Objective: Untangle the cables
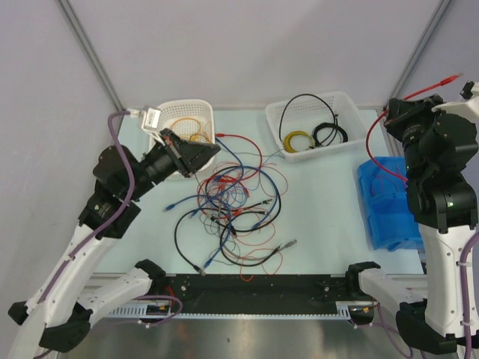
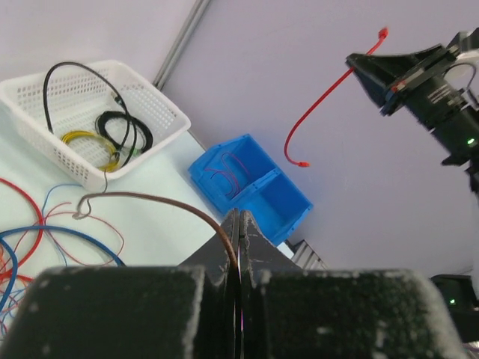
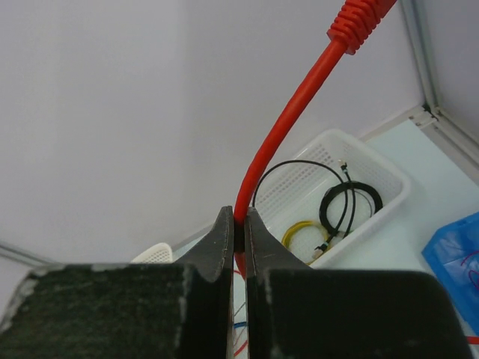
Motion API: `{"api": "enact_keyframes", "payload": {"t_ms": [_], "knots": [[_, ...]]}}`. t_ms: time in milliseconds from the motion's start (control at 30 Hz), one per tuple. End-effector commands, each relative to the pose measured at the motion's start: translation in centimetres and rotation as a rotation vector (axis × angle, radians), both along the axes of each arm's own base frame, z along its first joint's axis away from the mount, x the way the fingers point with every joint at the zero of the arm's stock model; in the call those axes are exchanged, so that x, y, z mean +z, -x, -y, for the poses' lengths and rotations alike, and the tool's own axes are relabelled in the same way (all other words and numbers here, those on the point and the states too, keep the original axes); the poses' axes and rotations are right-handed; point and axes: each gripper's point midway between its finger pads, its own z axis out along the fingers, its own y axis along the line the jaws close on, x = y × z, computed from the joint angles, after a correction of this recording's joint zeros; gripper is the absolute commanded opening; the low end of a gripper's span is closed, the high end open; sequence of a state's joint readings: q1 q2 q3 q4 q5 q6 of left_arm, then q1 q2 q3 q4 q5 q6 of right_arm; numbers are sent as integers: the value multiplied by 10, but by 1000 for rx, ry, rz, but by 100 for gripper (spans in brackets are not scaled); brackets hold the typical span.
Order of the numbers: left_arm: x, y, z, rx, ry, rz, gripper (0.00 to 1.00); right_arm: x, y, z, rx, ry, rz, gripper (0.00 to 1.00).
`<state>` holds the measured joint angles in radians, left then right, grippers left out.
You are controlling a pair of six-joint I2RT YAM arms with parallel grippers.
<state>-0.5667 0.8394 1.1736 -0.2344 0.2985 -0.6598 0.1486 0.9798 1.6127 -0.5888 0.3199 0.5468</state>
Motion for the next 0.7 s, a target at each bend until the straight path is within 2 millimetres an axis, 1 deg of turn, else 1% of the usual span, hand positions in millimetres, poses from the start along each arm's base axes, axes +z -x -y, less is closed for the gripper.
{"api": "enact_keyframes", "payload": {"t_ms": [0,33,67,100,133,167,200,233,267,300,367,400,467,500,567,600,667], "knots": [[75,20,-1,-23,36,159,0,3,10,21,-99,31,15,0],[98,24,-1,-32,54,194,0,3,11,22,-101,32,15,0],[110,32,2,-53,63,217,0,1,11,22,-102,32,12,0],[121,35,1,-54,67,242,0,0,10,22,-102,31,9,0],[139,41,-1,-57,84,266,0,0,10,22,-99,30,10,0],[149,46,-1,-70,97,286,0,-1,9,22,-100,30,8,0],[166,52,-6,-66,115,325,0,-1,9,22,-99,27,9,0],[172,53,-6,-65,121,336,0,-1,8,21,-94,29,10,0],[173,49,-1,-69,115,333,0,-1,8,20,-91,29,10,0],[177,50,-1,-71,119,340,0,-1,7,20,-90,28,9,0],[170,43,7,-80,108,321,0,-2,6,20,-90,30,6,0],[160,37,14,-87,99,299,0,-5,5,20,-90,32,0,0],[147,31,20,-95,88,273,0,-7,5,21,-97,35,-1,0],[132,25,26,-98,71,247,0,-7,5,21,-99,37,-3,0],[116,16,32,-94,54,221,0,-11,4,21,-98,42,-9,0],[104,11,37,-94,40,205,0,-11,4,21,-96,42,-7,0],[94,6,41,-93,22,191,0,-12,4,20,-95,46,-7,0]]}}
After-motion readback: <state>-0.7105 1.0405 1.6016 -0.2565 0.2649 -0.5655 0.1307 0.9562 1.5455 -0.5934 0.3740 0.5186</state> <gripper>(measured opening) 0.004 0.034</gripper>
